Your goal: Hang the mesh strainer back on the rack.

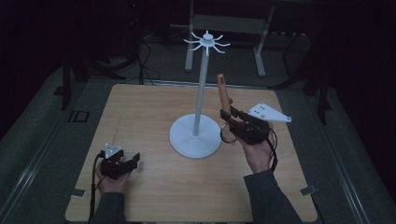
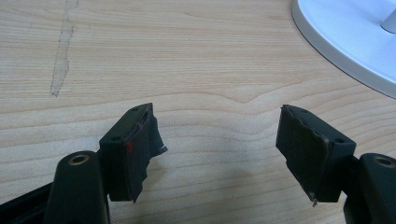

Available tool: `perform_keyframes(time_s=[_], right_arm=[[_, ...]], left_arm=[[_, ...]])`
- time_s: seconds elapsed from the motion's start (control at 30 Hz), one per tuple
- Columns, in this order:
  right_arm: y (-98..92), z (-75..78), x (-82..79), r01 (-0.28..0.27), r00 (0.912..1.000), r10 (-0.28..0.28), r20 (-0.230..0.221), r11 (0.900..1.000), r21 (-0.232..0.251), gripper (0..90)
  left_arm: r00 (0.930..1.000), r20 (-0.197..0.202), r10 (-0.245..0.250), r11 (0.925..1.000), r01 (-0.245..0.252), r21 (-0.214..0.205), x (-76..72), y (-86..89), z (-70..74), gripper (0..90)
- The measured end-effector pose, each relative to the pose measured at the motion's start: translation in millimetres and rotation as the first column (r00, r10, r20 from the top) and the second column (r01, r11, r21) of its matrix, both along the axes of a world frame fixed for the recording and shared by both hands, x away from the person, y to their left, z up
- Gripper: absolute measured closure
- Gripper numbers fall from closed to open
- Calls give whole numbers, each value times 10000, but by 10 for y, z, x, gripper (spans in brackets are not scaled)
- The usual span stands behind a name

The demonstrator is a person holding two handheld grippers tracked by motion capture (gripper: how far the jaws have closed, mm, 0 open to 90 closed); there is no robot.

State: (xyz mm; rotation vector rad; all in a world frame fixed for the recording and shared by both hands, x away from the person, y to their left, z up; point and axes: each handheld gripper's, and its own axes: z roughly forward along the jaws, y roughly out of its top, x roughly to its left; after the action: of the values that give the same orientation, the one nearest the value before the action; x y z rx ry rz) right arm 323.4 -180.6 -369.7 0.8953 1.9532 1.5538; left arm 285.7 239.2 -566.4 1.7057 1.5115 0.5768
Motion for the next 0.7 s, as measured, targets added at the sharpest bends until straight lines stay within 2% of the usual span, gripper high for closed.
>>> perform_keyframes(time_s=[0.7], right_arm=[[-45, 141, 46, -231, 9996, 215, 176, 9950, 968, 692]], left_arm=[[10000, 3, 1, 10000, -1, -2, 0, -1, 0, 291]])
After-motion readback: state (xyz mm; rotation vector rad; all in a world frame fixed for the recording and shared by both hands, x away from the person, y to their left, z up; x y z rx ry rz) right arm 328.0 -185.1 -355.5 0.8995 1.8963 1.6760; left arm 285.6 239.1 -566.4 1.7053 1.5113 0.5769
